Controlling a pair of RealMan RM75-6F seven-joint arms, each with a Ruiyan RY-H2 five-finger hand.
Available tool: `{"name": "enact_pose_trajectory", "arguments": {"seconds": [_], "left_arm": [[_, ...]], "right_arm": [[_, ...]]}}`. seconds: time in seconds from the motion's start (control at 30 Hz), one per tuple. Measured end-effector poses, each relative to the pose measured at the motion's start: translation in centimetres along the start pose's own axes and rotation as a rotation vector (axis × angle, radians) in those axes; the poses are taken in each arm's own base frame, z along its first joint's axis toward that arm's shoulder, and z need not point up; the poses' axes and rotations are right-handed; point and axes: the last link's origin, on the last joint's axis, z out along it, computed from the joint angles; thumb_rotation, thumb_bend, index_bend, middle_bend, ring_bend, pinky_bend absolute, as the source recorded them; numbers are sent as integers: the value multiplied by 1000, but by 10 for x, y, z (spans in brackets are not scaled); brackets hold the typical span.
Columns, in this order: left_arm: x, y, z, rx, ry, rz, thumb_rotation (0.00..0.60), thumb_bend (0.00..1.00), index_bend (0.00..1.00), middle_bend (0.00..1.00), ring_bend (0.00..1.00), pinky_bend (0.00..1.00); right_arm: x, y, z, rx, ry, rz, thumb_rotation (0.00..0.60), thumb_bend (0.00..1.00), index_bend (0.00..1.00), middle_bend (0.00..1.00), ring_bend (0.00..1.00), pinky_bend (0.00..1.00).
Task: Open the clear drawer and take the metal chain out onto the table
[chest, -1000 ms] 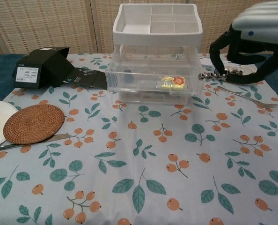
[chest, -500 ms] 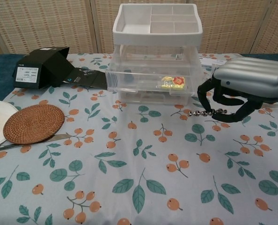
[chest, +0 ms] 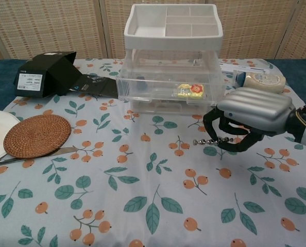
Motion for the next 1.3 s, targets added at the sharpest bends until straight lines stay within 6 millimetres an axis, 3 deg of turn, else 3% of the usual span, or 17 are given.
{"name": "enact_pose_trajectory", "arguments": {"seconds": [0.27,0.37,0.63,0.83,1.03,1.13,1.27,1.3], "left_arm": [[0,1,-1,-4,-3,-3,600,169,154,108,118,91],[0,0,-1,-1,-2,-3,600,169,154,108,118,91],[1,-1,1,-4,0,-5,600,169,154,108,118,91],[3,-2,2,-8,6,-7,600,169,154,108,118,91],[3,0,5,-17,8,-6,600,169,154,108,118,91],[3,3,7,-24,10,-7,600,169,154,107,118,91],[3,7,10,-35,18,-7,600,169,154,106,118,91],[4,8,10,-37,20,-7,600,169,154,106,118,91]], "right_arm": [[-8,-4,7,7,-4,10,600,486,201,882,961,1000],[-7,-3,4,8,-5,6,600,486,136,882,960,1000],[8,12,-23,-24,19,-22,600,487,153,880,949,1000],[27,35,-68,-108,56,-39,600,491,315,856,908,1000],[50,54,-118,-256,157,-42,600,491,331,789,823,997],[61,62,-145,-360,205,-35,600,492,331,653,698,887],[68,69,-175,-495,220,-18,600,491,262,359,327,496],[68,70,-180,-522,215,-6,600,491,232,319,282,439]]}}
